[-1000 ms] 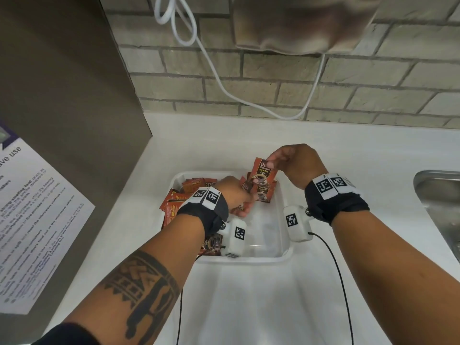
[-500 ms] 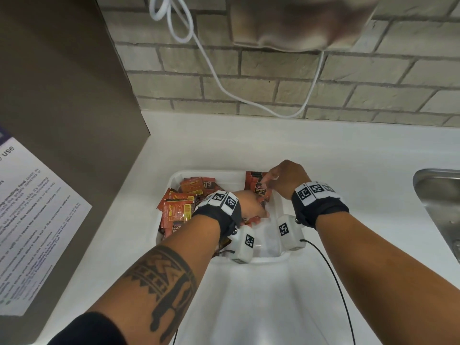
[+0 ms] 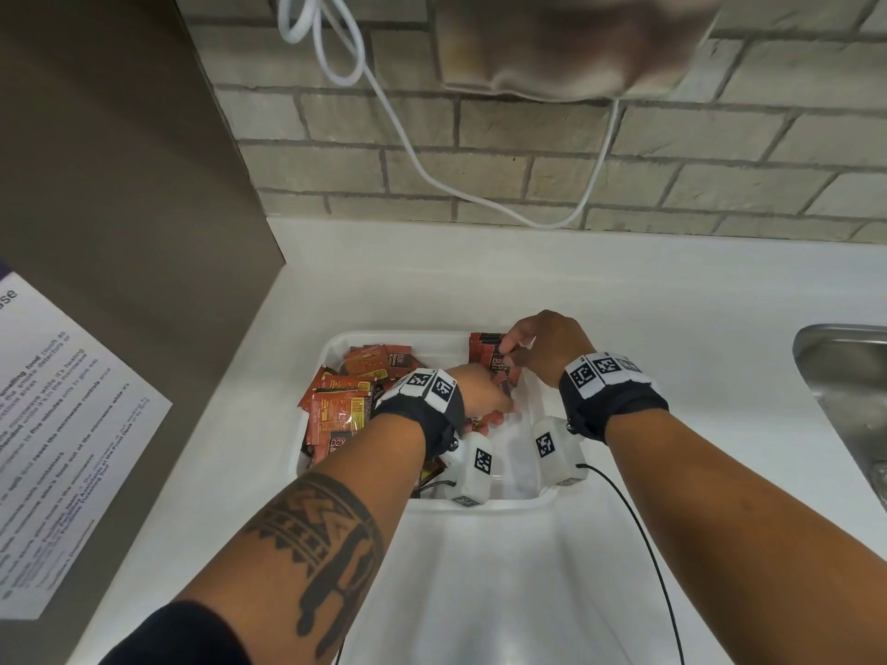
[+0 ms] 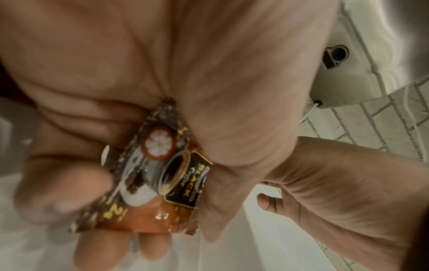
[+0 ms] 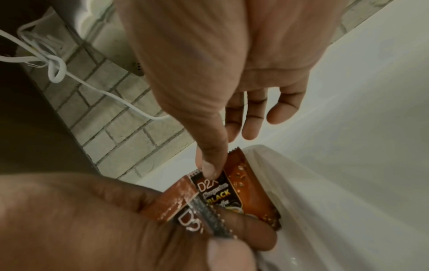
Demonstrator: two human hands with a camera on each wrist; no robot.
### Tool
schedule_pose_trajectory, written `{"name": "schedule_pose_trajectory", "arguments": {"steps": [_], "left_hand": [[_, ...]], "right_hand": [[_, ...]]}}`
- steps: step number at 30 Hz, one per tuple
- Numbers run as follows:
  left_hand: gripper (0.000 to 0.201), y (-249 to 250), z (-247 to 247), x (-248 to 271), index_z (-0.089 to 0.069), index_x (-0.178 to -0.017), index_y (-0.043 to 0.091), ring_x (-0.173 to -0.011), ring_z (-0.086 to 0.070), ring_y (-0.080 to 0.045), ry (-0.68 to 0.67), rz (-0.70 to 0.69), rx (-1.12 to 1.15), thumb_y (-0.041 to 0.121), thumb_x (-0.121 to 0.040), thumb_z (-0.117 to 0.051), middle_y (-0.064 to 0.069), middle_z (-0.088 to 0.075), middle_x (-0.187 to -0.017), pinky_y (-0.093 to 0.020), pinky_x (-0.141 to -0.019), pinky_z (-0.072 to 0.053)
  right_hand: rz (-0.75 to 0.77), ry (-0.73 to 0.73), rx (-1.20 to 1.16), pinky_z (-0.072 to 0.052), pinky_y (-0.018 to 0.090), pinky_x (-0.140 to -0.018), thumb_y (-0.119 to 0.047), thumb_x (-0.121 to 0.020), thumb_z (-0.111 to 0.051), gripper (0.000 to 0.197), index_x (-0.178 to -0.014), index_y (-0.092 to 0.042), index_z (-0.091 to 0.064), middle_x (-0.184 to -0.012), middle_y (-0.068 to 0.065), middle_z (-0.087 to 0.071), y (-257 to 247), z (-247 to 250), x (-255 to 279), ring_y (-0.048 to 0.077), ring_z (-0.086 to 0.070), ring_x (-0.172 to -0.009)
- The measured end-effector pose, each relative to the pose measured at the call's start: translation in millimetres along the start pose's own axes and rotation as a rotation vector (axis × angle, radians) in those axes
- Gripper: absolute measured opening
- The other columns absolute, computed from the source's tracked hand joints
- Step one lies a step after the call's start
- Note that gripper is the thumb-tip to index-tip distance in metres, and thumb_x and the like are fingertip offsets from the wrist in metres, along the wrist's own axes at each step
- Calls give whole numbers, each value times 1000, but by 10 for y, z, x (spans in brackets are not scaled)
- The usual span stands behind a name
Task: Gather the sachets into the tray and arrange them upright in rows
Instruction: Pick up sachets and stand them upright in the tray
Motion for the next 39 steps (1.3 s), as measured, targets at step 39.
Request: {"name": "schedule_pose_trajectory", "arguments": {"steps": [39], "left_hand": [[23,257,496,505,-78,-97,11,-88,-76,-19,148,-418,484,12,-76,-87,-6,-78,-90,-33,-81,-62]], "right_hand": [[152,-95,-94,-37,17,-62,-15,-93,-64,18,-80,-26,-69,-74,-14,-64,-350,378,173,0,-56,-69]]}}
Point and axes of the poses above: each hand's wrist, its own x-axis away from the middle knuckle, its own z-axis out of the back of the hand, y = z × x, the point moved 10 cm from there along -x, towards the middle knuckle
